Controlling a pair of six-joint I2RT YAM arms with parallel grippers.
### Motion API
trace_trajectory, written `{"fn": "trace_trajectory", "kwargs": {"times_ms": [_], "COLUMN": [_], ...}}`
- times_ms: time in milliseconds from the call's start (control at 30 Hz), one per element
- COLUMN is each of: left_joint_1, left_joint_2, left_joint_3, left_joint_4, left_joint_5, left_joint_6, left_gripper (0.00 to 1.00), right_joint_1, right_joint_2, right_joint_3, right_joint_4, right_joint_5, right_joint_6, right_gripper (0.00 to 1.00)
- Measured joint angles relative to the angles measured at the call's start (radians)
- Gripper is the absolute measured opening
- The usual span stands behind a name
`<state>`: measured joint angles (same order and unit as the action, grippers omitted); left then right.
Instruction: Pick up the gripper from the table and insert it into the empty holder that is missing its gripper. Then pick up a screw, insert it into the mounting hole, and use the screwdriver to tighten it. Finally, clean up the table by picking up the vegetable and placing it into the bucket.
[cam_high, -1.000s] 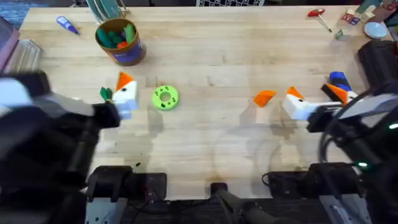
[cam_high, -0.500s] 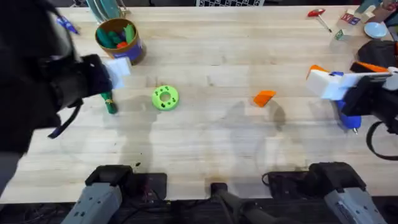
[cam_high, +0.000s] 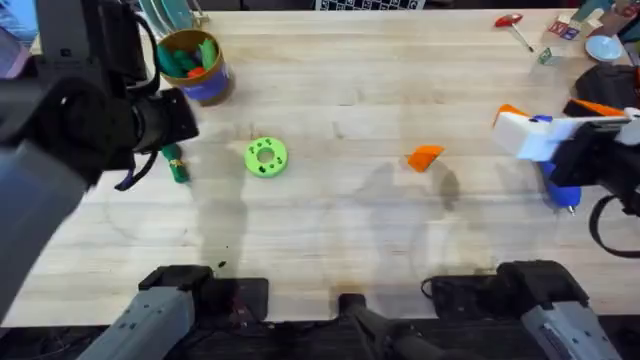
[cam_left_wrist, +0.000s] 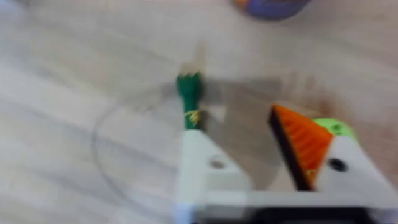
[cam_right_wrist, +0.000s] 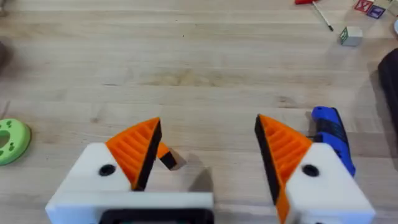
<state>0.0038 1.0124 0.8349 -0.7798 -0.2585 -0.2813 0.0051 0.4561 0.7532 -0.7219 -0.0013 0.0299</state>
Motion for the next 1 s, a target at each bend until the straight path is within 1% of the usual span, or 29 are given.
{"fn": "trace_trajectory", "kwargs": {"times_ms": [67,100,133,167,267,300,367,433,500,567,600,633,667,800,900,1000], "left_joint_1": [-0.064,-0.098,-0.140,-0.183,-0.328,-0.384,-0.472,-0.536,-0.581,-0.612,-0.624,-0.633,-0.645,-0.645,-0.645,-0.645], "left_joint_2": [-0.061,-0.088,-0.119,-0.146,-0.216,-0.237,-0.263,-0.275,-0.280,-0.280,-0.280,-0.279,-0.274,-0.271,-0.261,-0.234], "left_joint_3": [0.000,0.000,0.000,0.000,0.000,0.000,0.000,0.000,0.000,0.000,0.000,0.000,0.000,0.000,0.000,-0.001], "left_joint_4": [0.034,0.051,0.074,0.102,0.213,0.259,0.338,0.396,0.420,0.411,0.388,0.358,0.333,0.318,0.328,0.390], "left_joint_5": [0.000,0.000,0.000,0.000,0.000,0.000,0.002,0.002,0.001,0.003,0.006,0.016,0.040,0.053,0.054,0.064], "left_joint_6": [0.000,0.001,0.000,-0.001,0.001,0.001,0.001,0.001,0.001,0.000,0.000,-0.003,-0.004,-0.003,0.008,0.047], "left_gripper": [0.636,0.778,0.932,0.974,0.991,0.991,0.991,0.991,0.991,0.991,0.991,0.991,0.991,0.991,0.991,0.991], "right_joint_1": [0.000,0.000,0.000,0.000,0.000,0.000,0.000,0.000,0.000,0.000,0.000,0.000,0.000,0.000,0.000,0.000], "right_joint_2": [0.000,0.000,0.000,0.000,0.000,0.000,0.000,0.000,0.000,0.000,0.000,0.000,0.000,0.000,0.000,0.000], "right_joint_3": [0.000,0.000,0.000,0.000,0.000,0.000,0.000,0.000,0.000,0.000,0.000,0.000,0.000,0.000,0.000,0.000], "right_joint_4": [-0.006,-0.014,-0.024,-0.030,-0.048,-0.061,-0.087,-0.121,-0.155,-0.195,-0.217,-0.241,-0.307,-0.400,-0.415,-0.415], "right_joint_5": [0.000,0.000,0.000,0.000,0.000,0.000,0.000,0.000,0.000,0.000,0.000,0.000,0.000,0.000,0.000,0.000], "right_joint_6": [0.000,0.000,0.000,0.000,0.000,0.000,0.000,0.000,0.000,0.000,0.000,0.000,0.000,0.000,0.000,0.000], "right_gripper": [0.922,0.922,0.922,0.922,0.924,0.925,0.924,0.922,0.922,0.922,0.922,0.923,0.923,0.922,0.923,0.923]}}
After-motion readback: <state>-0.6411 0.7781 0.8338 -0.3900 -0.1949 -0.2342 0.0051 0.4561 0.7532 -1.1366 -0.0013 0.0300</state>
